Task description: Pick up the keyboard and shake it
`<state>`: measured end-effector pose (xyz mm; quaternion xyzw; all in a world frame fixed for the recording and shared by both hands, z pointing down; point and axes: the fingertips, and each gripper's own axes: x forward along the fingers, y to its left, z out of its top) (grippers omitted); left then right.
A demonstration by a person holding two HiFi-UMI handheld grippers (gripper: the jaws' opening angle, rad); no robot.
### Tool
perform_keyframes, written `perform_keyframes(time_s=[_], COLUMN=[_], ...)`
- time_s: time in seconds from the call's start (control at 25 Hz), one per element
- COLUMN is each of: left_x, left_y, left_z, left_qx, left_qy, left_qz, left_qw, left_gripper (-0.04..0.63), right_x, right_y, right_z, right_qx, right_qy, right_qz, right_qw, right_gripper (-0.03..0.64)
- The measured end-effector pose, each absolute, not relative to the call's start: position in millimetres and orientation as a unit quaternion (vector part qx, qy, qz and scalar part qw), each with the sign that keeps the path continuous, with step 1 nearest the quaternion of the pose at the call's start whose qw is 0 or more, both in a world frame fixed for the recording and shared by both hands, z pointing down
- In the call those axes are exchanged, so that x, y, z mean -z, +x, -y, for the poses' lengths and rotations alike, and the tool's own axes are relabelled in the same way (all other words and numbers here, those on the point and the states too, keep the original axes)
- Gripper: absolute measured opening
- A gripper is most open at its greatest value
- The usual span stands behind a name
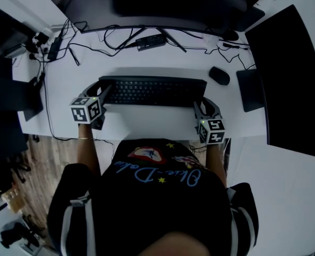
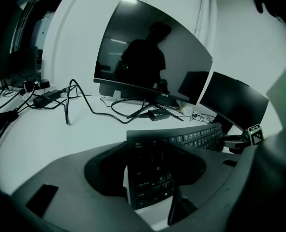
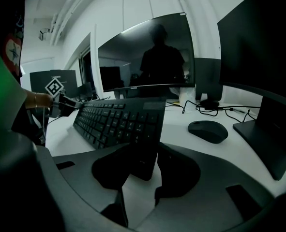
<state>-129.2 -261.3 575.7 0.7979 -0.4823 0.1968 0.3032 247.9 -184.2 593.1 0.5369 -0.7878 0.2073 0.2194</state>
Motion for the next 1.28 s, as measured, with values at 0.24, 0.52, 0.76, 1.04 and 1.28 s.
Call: perform_keyframes(time_s=[0.24,0.52,0.76,1.04,1.28], left_x=[-584.2,-594.7,-613.7,-630.5,-631.3], left_y=[-127.6,-127.5,-127.1,-128.3,-127.5], left_z=[268.6,274.3,269.6,259.4,260.1], left_qx=[-0.209,-0.214,-0.224,-0.217,-0.216], left_qy=[0.793,0.787,0.773,0.759,0.762], left_qz=[0.482,0.482,0.480,0.487,0.486], left_qw=[0.309,0.320,0.347,0.373,0.370], left_gripper=[0.219,0.218,0.216,0.216,0.216], right_x=[-606.9,-613.9,-619.2,-621.6,-622.1], right_y=[249.3,249.0,251.3,251.2,251.5], right_z=[188.8,191.2,197.8,200.6,199.6], right_qx=[-0.225,-0.241,-0.231,-0.206,-0.214], right_qy=[0.532,0.527,0.523,0.520,0.525], right_qz=[0.783,0.777,0.775,0.775,0.772], right_qw=[0.231,0.246,0.269,0.292,0.289], right_gripper=[0.124,0.129,0.130,0.124,0.124])
